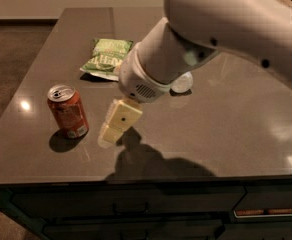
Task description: Knock coke can over
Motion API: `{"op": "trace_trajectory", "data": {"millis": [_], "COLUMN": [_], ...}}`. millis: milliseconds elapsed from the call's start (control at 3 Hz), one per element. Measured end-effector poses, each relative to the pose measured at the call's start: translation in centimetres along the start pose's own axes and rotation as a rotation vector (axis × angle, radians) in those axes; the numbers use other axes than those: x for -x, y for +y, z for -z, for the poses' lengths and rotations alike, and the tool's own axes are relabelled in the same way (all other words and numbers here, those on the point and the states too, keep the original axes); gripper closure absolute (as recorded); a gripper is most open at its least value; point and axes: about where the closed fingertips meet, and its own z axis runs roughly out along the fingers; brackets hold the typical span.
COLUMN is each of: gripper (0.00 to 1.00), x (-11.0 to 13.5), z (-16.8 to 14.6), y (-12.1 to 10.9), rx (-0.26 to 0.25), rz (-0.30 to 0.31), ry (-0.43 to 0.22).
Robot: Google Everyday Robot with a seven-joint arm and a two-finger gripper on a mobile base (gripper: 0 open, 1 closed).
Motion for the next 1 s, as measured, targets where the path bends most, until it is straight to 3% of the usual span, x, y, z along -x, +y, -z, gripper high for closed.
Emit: {"op": "trace_trajectory", "data": {"millis": [667,1000], "gripper": [0.00,0.00], "x": [7.2,9.3], "z": [-5.7,-7.5], "y": [-0.6,-0.6], "rx": [0.050,0.066], "rz": [0.004,0.005], "ry": [-0.081,-0.104]}}
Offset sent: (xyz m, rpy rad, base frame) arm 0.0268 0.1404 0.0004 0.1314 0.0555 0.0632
